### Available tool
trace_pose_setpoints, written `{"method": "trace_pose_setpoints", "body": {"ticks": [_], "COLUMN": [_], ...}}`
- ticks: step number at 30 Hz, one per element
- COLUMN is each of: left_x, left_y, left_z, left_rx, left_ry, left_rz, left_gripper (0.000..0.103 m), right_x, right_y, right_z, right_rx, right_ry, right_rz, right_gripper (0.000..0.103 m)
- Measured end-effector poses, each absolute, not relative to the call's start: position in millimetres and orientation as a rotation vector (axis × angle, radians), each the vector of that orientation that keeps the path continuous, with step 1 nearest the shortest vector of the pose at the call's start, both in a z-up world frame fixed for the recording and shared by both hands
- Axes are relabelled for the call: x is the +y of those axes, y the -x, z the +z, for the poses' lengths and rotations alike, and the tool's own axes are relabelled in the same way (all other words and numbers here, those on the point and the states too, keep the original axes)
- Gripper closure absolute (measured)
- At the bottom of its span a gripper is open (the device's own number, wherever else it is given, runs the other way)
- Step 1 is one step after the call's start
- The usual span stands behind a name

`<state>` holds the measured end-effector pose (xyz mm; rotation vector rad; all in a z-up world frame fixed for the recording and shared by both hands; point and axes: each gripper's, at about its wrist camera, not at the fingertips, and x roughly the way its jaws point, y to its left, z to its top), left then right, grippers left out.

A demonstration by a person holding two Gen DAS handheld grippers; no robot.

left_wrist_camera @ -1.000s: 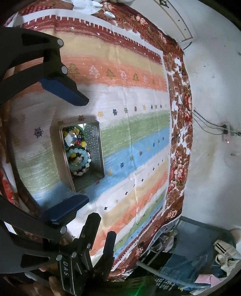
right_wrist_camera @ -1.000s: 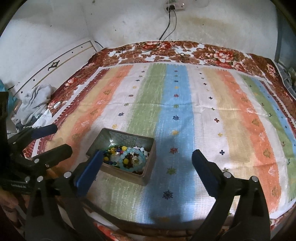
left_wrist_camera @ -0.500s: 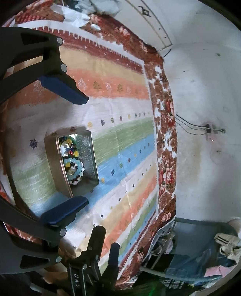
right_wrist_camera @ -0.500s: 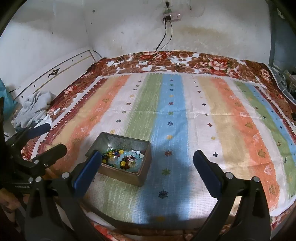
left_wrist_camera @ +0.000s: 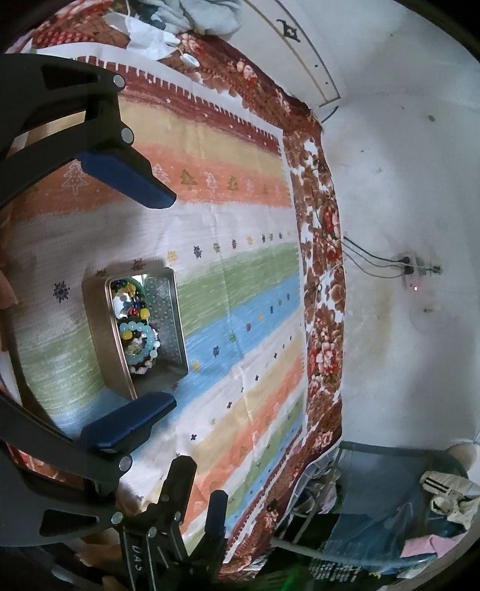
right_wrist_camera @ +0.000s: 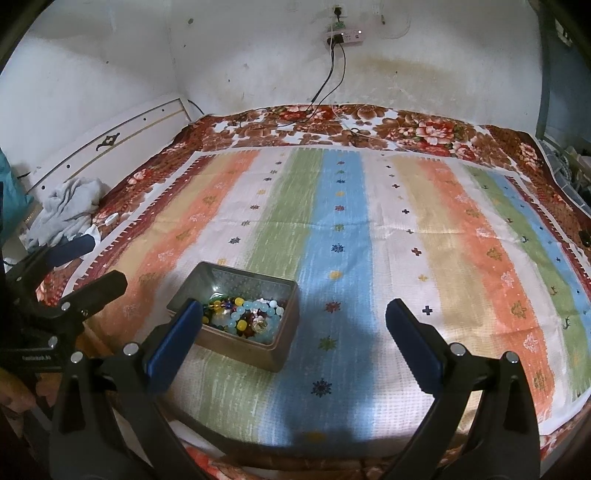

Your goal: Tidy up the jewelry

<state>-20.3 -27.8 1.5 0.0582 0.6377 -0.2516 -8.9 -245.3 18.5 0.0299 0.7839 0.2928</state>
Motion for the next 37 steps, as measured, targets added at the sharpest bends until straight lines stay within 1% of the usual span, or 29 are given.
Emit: {"method": "trace_pose_setpoints", "body": {"ticks": [9, 20, 37], "left_x": [-24.3, -26.5, -25.7], "left_y": [15.5, 20.9, 20.4], "left_z": [-2.0, 3.3, 3.8], "left_rx": [0.676, 0.619, 0.624], "left_ry": [-0.038, -0.062, -0.059], "left_rz": [-0.241, -0.231, -0.226], "left_gripper": [0.006, 0.006, 0.006], "right_x": [-246.6, -246.0, -245.5], "right_y": [4.6, 5.1, 5.6], "right_z": [14.8, 14.4, 10.8], "right_rx": [0.803, 0.807, 0.816], "right_ry": [-0.053, -0.055, -0.057], "right_rz": [0.299, 0.299, 0.303], "right_gripper": [0.005, 0.005, 0.005]}}
